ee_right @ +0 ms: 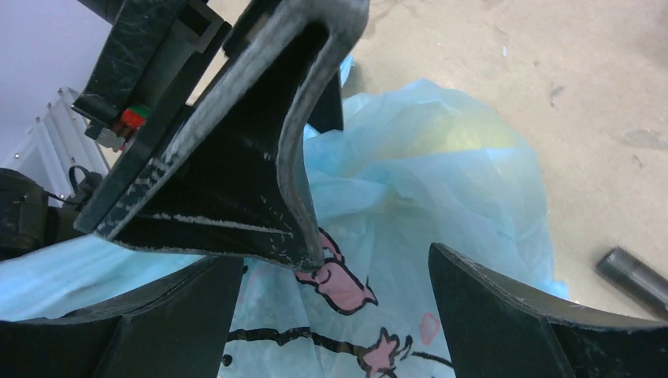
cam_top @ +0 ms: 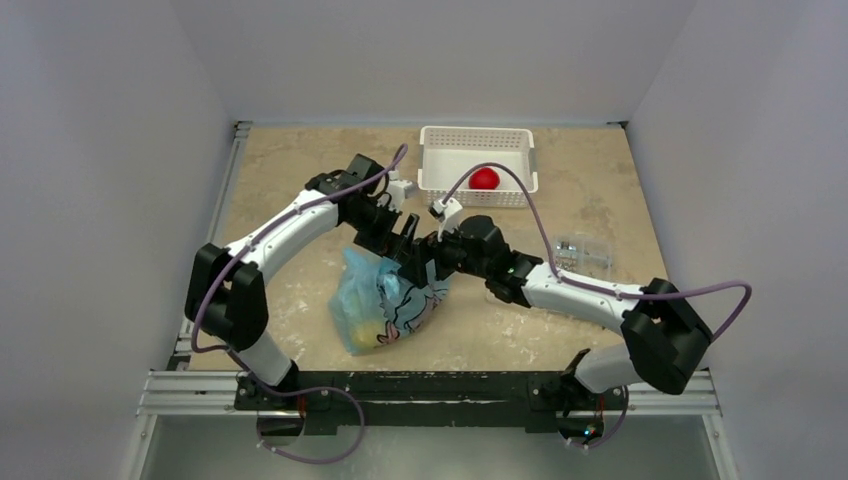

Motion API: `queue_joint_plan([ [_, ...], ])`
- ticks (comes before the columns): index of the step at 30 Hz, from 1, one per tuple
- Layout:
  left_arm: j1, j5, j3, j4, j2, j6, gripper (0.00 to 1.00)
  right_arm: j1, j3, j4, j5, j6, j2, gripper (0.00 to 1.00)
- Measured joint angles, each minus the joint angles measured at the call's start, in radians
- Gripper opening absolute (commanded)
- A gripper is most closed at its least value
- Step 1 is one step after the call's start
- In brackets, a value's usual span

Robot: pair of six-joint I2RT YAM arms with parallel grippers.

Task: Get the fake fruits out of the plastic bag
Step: Untie the plastic bag at the center of the board.

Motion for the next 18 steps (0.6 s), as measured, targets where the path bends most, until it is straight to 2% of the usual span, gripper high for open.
queue_joint_plan([
  [3, -0.013, 0.046, 0.01, -0.018, 0.035, -0.002, 0.43, -0.003, -0.042, -0.006, 0.03, 0.005, -0.045, 0.88],
  [4, -0.014, 0.057, 0.014, -0.029, 0.048, -0.001, 0.35, -0.006, -0.055, -0.005, 0.039, 0.009, -0.06, 0.88],
  [9, -0.02, 0.061, 0.021, -0.064, 0.059, 0.012, 0.13, -0.031, -0.081, -0.001, 0.067, 0.019, -0.094, 0.88],
  [11, -0.025, 0.036, 0.021, -0.066, 0.043, 0.027, 0.01, -0.032, -0.08, -0.001, 0.063, 0.016, -0.087, 0.9],
  [14, -0.047, -0.025, 0.018, -0.056, -0.016, 0.045, 0.0, -0.032, -0.073, -0.005, 0.05, -0.002, -0.064, 0.91],
  [18, -0.094, -0.127, -0.044, 0.02, -0.177, 0.061, 0.0, -0.032, -0.06, -0.005, 0.009, -0.036, -0.056, 0.93],
])
